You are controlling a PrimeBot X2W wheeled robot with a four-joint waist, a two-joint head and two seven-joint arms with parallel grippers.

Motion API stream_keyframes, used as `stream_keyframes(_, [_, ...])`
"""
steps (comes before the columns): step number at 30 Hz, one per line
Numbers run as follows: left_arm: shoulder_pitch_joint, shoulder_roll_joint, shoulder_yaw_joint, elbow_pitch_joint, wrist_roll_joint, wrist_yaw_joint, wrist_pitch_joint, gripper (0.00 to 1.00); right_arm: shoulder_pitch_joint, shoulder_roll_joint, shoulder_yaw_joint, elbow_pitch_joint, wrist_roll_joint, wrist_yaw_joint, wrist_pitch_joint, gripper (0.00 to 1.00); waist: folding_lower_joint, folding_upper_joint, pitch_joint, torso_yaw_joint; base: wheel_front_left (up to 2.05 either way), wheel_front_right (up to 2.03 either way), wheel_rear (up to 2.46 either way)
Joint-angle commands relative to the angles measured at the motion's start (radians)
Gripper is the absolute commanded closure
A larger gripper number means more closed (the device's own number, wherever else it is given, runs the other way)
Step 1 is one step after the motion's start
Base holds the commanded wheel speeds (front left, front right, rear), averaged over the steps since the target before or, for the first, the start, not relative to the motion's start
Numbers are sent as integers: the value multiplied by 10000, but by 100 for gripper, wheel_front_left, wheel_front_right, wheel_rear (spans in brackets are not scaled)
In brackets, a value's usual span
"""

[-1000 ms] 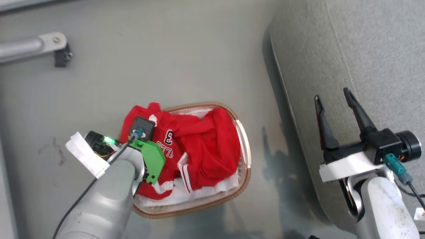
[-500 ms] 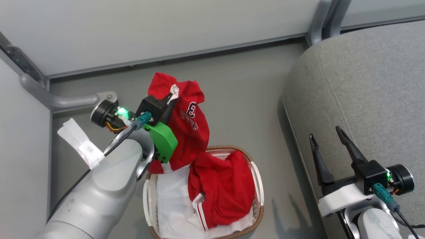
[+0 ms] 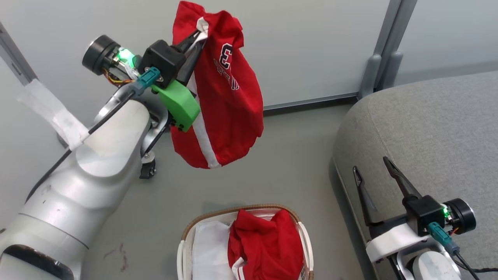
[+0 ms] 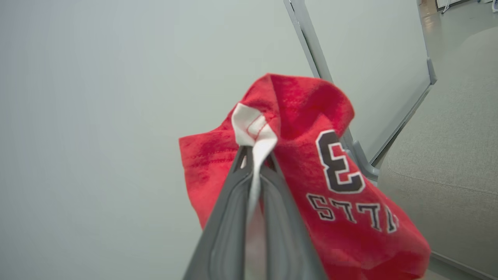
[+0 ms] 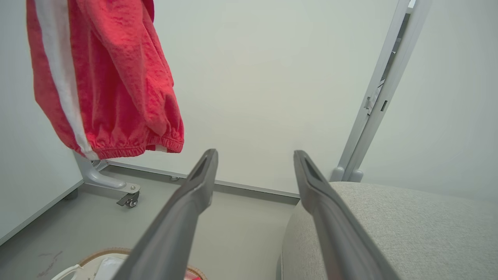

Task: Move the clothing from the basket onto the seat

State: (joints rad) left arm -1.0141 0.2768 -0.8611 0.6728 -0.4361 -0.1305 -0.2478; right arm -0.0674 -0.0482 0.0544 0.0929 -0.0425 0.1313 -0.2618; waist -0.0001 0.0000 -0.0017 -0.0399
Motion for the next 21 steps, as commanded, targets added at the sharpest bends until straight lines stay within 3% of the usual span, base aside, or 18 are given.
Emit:
stream_keyframes(1, [-229, 21, -45, -91, -4, 3, 61, 100, 28, -41, 48, -26, 26, -10, -49, 0, 1, 0, -91, -8, 0, 0, 0])
stream_keyframes(13, [-925, -123, -539, -1005, 38, 4, 449, 100, -533, -38, 1236, 102, -74, -10, -49, 0, 1, 0, -234, 385, 0, 0, 0])
stream_keyframes(21, [-1094, -390, -786, -1644, 19, 49, 772, 100, -2444, -46, 2640, 1134, 262, -10, -48, 0, 1, 0, -256, 652, 0, 0, 0])
